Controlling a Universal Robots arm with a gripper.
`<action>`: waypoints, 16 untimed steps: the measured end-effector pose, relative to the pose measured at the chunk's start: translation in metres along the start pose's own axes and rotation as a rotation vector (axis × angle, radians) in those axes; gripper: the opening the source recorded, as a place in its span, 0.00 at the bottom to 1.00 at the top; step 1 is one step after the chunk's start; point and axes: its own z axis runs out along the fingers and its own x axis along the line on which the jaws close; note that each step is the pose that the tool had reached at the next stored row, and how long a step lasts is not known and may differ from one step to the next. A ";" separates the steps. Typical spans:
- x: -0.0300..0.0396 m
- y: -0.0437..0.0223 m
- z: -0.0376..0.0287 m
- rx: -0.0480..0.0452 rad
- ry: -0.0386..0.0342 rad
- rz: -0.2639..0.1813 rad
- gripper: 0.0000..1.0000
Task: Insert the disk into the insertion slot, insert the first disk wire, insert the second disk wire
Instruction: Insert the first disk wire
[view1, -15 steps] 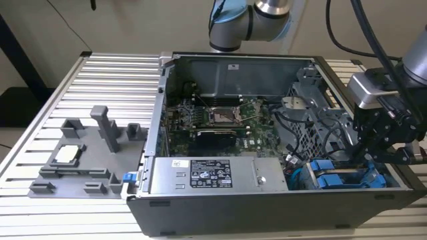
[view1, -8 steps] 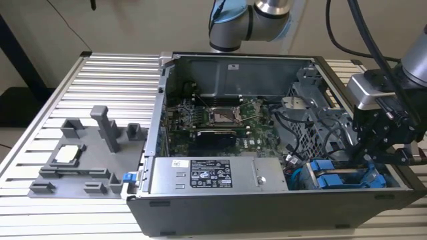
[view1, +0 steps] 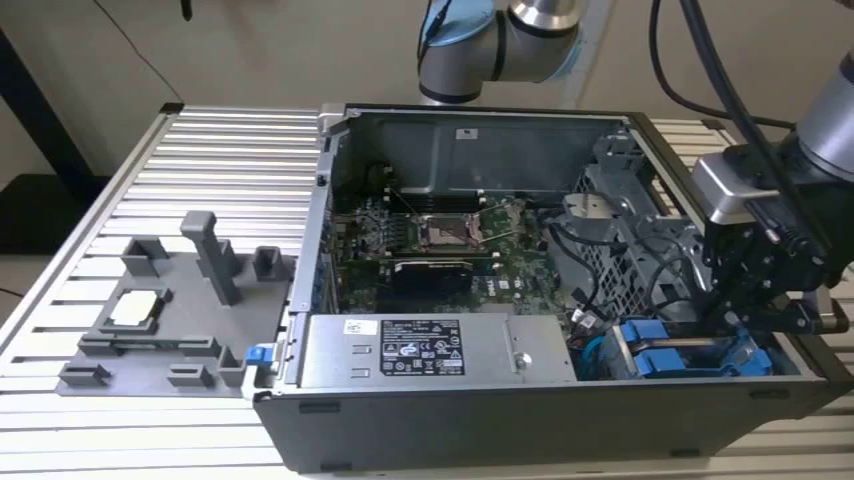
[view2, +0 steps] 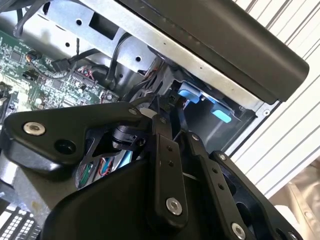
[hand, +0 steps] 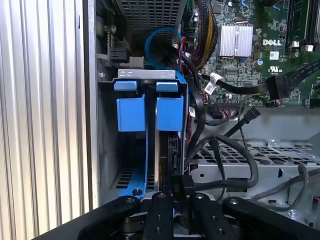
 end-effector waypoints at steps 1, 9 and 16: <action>0.0000 0.0000 0.0004 0.0000 -0.0007 0.000 0.19; 0.0000 0.0001 0.0008 0.0000 -0.0013 0.000 0.20; -0.0003 -0.0007 -0.0132 -0.0010 -0.0010 0.000 0.27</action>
